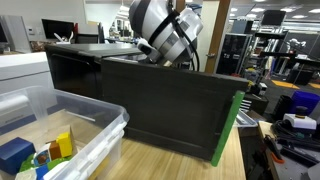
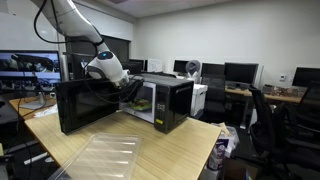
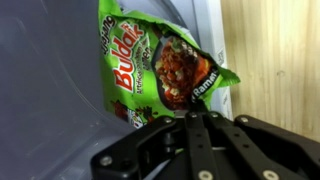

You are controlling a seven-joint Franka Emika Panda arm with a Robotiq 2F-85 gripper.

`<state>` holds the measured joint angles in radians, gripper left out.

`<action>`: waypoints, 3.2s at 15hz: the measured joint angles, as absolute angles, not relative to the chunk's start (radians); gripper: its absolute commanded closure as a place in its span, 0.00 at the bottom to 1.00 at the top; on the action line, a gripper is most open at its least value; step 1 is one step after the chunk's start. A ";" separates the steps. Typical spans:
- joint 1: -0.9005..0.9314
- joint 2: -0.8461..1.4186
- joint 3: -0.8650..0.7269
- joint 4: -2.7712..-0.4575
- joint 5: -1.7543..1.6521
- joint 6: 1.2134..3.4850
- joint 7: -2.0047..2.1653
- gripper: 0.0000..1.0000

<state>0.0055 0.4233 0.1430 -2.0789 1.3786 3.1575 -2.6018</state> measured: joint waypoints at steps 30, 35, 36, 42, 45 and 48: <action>-0.516 -0.095 0.517 -2.743 1.178 2.934 -2.186 0.00; -0.809 -0.149 0.627 -2.771 0.763 2.857 -1.738 0.00; -0.846 -0.197 0.632 -2.753 0.713 2.770 -1.658 0.00; -0.744 -0.444 0.526 -2.570 0.538 2.263 -1.250 0.00; -0.481 -0.503 0.265 -2.446 0.389 2.068 -1.030 0.00; -0.249 -0.542 0.083 -2.336 0.334 1.922 -0.909 0.00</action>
